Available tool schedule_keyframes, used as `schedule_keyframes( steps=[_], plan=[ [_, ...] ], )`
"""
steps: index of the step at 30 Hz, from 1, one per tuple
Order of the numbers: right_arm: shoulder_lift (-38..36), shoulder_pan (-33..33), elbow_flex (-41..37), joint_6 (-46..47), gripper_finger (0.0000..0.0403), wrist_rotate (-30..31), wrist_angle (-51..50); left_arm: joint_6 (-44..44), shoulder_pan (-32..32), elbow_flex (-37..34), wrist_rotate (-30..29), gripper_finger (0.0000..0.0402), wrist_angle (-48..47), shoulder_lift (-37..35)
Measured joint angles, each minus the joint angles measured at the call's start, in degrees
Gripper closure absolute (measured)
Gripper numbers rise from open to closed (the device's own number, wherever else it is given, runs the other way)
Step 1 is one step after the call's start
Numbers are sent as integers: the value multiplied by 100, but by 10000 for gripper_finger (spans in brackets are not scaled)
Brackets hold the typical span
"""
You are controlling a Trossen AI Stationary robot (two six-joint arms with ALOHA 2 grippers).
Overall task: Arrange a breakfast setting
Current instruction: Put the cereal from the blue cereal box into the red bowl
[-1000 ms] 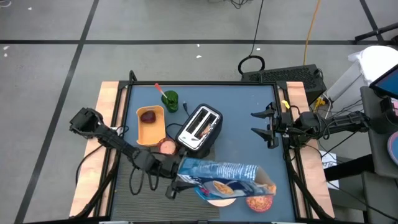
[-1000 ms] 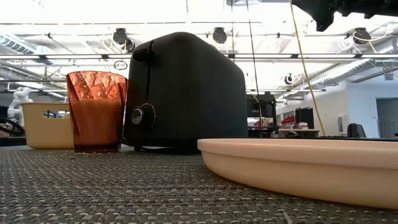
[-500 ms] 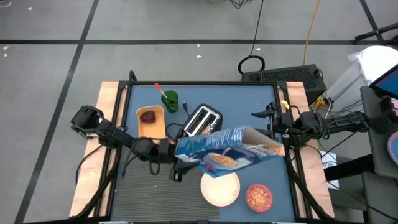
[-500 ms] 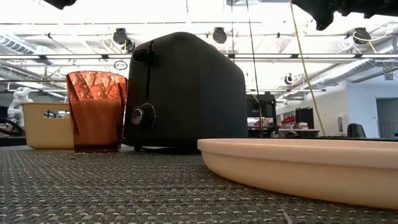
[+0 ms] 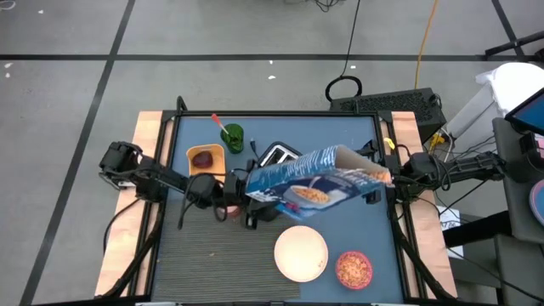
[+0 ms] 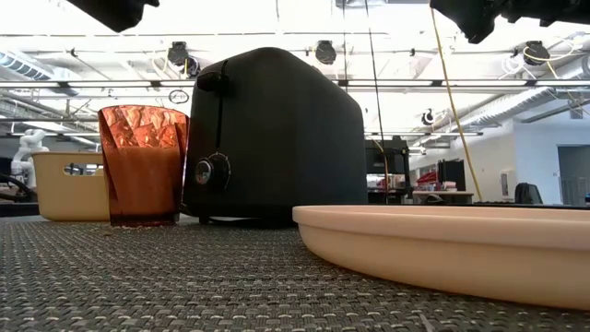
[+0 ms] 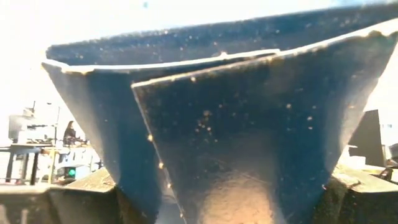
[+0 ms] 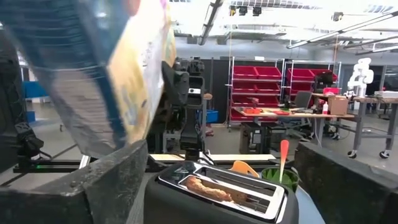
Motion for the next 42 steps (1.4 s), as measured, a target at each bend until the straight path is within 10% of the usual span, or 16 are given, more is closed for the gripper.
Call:
schedule_keyframes(
  steps=[11,19,42],
  plan=[
    [258,0,-1,-67,10,-150,71,149,364,4,218,112,168,-2],
    [965,2,-566,-222,10,-1381,2258,104,528,4,414,112,291,-2],
    [3260,0,-925,358,10,-731,5662,100,533,4,499,112,320,-2]
  ],
)
